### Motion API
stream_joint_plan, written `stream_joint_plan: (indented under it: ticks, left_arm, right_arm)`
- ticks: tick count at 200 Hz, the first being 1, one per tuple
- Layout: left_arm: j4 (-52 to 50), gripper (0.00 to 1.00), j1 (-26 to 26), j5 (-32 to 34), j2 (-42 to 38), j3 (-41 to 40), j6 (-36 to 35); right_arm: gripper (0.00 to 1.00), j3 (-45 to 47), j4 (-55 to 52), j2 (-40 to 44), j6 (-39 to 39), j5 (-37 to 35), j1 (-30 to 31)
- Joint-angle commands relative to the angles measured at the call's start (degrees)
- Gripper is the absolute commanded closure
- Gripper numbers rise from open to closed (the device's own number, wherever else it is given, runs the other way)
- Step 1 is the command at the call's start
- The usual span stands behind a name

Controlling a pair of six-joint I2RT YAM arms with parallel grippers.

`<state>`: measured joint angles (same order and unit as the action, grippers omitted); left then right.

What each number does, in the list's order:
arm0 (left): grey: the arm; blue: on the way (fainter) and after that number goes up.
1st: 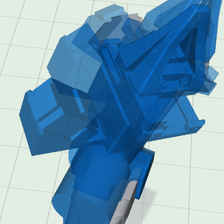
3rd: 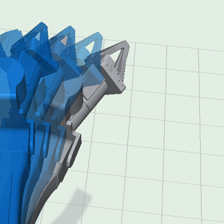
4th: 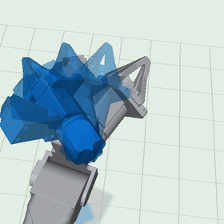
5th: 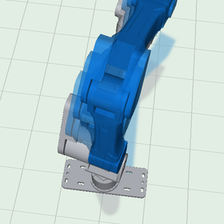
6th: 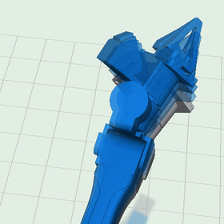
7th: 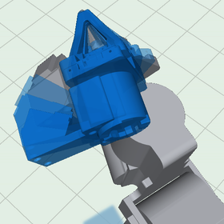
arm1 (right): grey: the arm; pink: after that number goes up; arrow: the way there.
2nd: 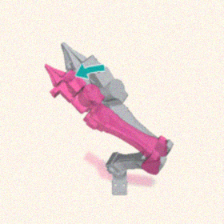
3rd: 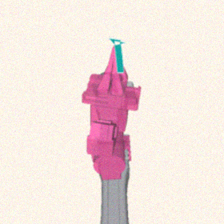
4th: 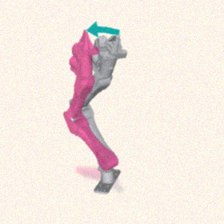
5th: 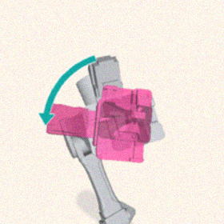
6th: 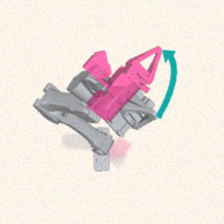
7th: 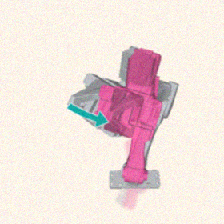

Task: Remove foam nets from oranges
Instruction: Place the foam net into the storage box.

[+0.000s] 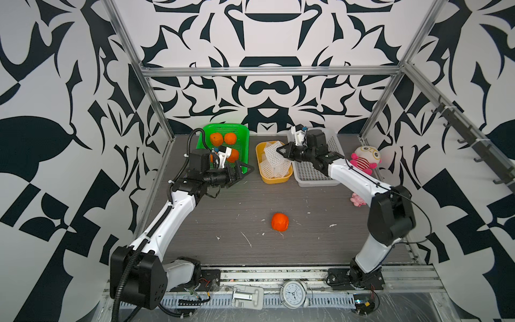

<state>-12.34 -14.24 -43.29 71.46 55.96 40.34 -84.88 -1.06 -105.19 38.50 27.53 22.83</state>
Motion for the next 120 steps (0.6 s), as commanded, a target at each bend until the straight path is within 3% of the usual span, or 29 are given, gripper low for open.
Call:
stream_joint_plan:
  ticks: [1,51,120]
  left_arm:
    - [-5.12,0.01,0.53,1.48,1.14,1.47,-3.77]
    - [-8.29,0.01,0.78,4.41,3.73,2.92,-6.08]
    - [-9.55,0.01,0.88,4.79,3.95,2.92,-7.16]
  right_arm:
    - [1.0,-11.67,-3.22,-7.61,1.46,-0.18,-0.33]
    - [1.0,-30.97,-9.84,-22.97,2.46,-3.72,-0.29]
    - [1.0,-38.77,-11.49,-31.34,3.13,-5.44,0.02]
